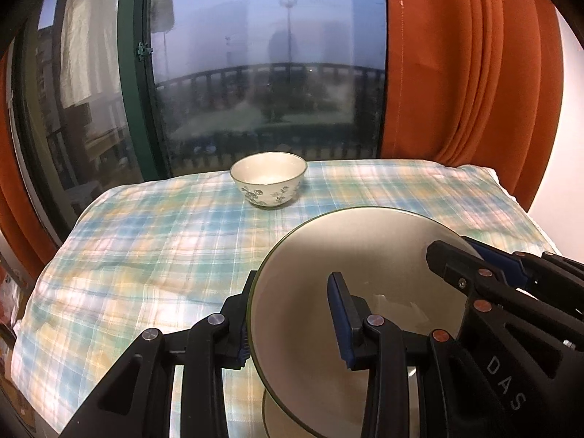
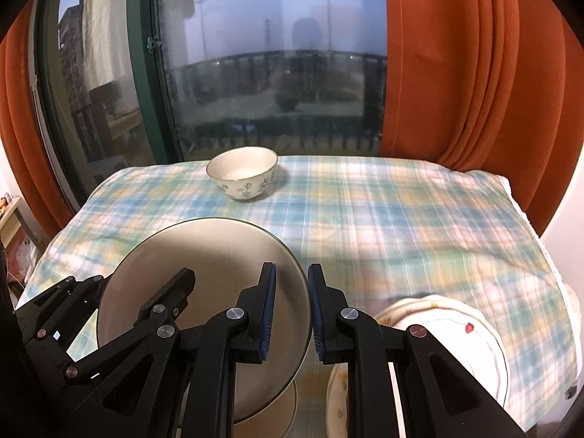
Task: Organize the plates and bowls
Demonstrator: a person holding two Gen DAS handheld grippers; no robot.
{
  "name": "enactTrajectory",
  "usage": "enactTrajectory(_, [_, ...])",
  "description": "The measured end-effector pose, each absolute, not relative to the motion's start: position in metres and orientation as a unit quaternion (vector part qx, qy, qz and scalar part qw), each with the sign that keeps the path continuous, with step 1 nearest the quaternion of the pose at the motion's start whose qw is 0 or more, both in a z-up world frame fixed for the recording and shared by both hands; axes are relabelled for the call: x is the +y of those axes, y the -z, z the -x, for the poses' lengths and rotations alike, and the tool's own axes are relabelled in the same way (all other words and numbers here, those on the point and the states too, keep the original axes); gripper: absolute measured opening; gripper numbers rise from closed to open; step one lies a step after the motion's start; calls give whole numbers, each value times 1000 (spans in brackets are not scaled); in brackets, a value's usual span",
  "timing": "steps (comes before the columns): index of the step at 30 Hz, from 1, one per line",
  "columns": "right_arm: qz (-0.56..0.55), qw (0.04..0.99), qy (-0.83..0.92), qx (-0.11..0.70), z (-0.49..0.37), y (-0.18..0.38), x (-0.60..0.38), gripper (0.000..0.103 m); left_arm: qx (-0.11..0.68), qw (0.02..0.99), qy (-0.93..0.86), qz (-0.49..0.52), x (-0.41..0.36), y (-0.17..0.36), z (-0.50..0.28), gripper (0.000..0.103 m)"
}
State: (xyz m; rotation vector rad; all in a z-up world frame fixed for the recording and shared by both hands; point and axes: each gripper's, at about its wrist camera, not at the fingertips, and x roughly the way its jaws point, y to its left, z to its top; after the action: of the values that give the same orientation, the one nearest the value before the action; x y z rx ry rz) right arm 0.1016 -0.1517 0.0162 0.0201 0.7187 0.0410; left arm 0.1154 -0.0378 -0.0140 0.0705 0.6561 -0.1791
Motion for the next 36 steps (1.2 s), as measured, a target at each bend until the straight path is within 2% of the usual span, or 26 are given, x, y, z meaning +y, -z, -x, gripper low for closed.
enactTrajectory(9, [-20,933,-20,358,-80,-7,-153,21,347,932,101,-6,-31,24,-94,35])
enactTrajectory(19, [-33,921,-15,389,-69,15,-154,21,377,920,108,-23,-35,43,-85,35])
enactTrajectory(31, [-39,923,-8,382,-68,24,-153,21,362,928,84,-42,-36,47,-84,35])
enactTrajectory(36, [-36,922,-11,385,-75,28,-149,22,377,922,82,-32,-31,54,-92,35])
